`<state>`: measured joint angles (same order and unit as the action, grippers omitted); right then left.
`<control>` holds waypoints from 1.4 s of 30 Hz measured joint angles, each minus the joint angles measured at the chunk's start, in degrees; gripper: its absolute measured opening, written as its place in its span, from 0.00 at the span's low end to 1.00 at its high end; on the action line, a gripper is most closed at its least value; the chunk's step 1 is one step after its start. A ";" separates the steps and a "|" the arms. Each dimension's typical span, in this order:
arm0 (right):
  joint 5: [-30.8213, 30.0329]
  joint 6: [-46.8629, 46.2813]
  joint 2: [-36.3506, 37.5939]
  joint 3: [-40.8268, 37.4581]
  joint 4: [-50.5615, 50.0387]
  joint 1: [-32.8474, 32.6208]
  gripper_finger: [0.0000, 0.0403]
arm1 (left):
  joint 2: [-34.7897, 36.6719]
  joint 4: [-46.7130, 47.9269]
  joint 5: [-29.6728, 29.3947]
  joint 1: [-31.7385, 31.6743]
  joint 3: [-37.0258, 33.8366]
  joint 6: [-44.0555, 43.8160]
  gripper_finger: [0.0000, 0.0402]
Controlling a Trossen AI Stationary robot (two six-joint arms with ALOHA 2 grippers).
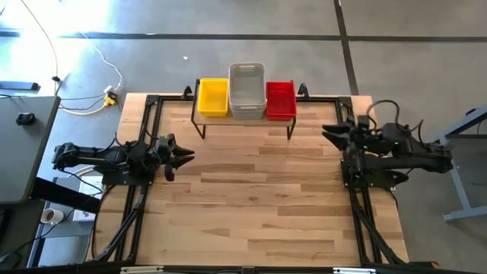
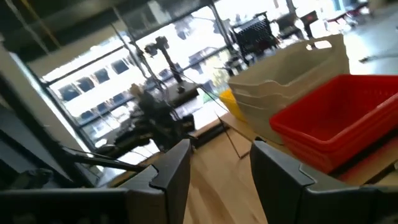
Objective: Stack baskets on shelf by color
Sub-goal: Return to Home Position
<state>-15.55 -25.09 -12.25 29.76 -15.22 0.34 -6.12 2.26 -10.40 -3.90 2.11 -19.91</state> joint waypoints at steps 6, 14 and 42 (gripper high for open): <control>3.09 3.95 12.13 -5.21 -0.67 0.00 0.37 | -0.98 -2.54 -0.17 -0.20 -0.76 -0.56 0.22; 7.44 7.38 9.31 -9.35 1.52 0.00 0.37 | -2.52 -2.86 -0.11 -0.19 -0.69 0.69 0.21; 9.74 5.86 10.79 -29.14 16.87 0.04 0.37 | -2.72 -2.58 -0.30 -0.19 -0.72 2.10 0.21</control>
<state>-5.80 -19.23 -1.45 0.62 1.65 0.38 -8.84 -0.32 -10.69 -4.10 1.39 -17.81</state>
